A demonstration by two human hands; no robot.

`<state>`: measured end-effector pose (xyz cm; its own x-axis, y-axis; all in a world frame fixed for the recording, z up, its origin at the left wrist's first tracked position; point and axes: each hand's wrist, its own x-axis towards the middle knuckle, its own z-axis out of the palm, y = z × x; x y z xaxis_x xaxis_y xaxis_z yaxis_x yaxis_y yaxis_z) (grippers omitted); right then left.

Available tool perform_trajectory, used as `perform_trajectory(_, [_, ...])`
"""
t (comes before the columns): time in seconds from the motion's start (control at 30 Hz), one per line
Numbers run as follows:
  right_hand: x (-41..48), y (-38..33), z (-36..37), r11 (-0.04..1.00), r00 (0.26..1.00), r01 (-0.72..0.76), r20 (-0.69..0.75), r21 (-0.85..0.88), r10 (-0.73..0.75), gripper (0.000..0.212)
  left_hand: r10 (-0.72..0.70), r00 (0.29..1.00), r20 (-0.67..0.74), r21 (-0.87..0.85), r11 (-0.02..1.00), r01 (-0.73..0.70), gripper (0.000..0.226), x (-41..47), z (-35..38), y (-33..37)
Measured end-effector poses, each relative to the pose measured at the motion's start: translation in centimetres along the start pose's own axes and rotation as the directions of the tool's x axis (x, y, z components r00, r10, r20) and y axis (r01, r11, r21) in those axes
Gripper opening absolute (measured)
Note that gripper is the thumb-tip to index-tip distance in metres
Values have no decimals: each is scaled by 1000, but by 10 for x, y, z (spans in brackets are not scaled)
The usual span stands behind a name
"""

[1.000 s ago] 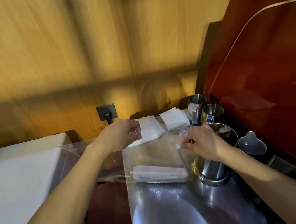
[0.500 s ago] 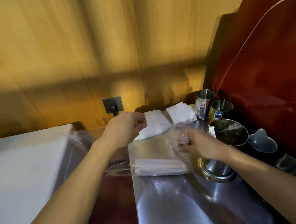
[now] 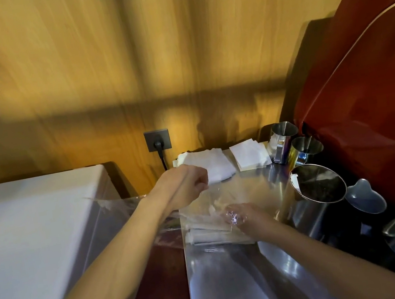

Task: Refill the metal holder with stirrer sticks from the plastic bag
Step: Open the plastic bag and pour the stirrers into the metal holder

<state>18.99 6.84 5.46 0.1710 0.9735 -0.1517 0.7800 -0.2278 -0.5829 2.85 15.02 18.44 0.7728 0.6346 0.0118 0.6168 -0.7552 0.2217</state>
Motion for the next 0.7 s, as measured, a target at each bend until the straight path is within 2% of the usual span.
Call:
perform_trajectory(0.17, [0, -2, 23, 976, 997, 75, 33, -206, -70, 18, -10, 999, 46, 57, 998, 8, 14, -10, 19, -10])
perform_trajectory(0.23, [-2, -1, 22, 964, 993, 120, 16, -236, -120, 17, -24, 999, 27, 55, 998, 22, 15, -12, 22, -16])
perform_trajectory(0.27, [-4, -1, 18, 973, 990, 133, -18, -189, -139, 16, -35, 999, 12, 51, 998, 34, 15, -13, 22, -18])
perform_trajectory(0.33, [-10, -2, 5, 993, 988, 111, -111, 31, -106, 11, -62, 997, -39, 41, 997, 64, 14, -14, 18, -24])
perform_trajectory(0.43, [-16, -2, -18, 960, 956, 80, -292, 269, 2, 17, -65, 981, -184, 35, 997, 73, 13, -15, 6, -29])
perform_trajectory(0.5, [-20, -4, -30, 913, 934, 66, -348, 403, 86, 22, -21, 964, -264, 58, 998, 38, 14, -14, -4, -28])
perform_trajectory(0.6, [-25, -8, -49, 875, 929, 76, -353, 477, 112, 24, 39, 941, -335, 69, 997, -17, 17, -8, -19, -21])
perform_trajectory(0.7, [-33, -14, -69, 817, 890, 170, -441, 551, 112, 21, 62, 904, -422, 39, 998, -50, 17, -3, -37, -13])
